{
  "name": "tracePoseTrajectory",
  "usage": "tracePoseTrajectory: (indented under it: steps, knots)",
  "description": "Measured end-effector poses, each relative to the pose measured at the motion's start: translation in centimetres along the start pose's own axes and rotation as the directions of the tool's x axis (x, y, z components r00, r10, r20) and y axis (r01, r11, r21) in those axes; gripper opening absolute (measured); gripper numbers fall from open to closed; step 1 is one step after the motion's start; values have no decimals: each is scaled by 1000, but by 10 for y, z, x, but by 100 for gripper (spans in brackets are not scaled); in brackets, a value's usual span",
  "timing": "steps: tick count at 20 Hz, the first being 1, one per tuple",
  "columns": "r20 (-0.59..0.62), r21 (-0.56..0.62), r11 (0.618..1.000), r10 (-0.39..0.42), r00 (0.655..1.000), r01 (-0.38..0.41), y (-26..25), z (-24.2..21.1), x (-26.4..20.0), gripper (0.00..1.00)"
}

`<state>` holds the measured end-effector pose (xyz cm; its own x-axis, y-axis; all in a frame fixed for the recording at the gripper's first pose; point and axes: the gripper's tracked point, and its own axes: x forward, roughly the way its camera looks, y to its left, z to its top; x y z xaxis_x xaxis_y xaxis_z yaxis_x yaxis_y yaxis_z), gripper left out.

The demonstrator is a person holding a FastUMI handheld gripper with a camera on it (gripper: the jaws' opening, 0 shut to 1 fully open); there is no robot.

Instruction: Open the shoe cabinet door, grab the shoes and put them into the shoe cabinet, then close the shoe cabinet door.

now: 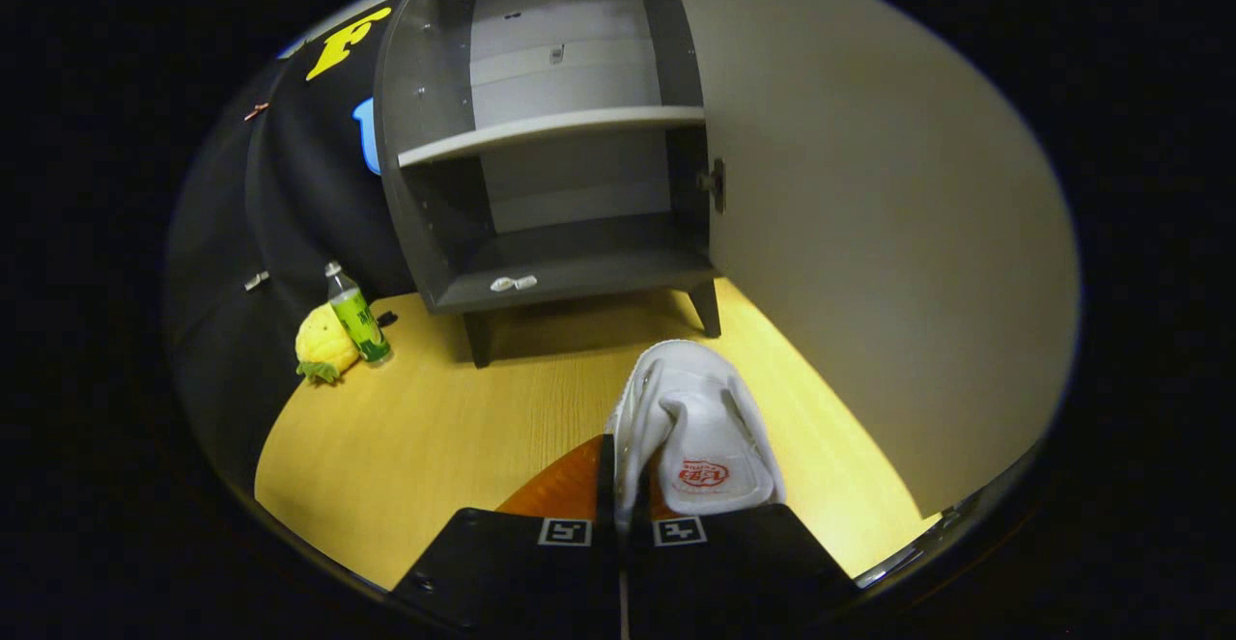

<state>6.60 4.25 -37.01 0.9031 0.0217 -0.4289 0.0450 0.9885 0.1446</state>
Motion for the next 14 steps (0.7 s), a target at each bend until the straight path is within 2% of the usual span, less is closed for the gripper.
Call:
tracePoseTrajectory:
  steps: [9,14]
  knots:
    - [144,-38,998,57,988,-52,44,143,-47,8]
    - [178,-61,995,91,980,-82,70,211,-40,8]
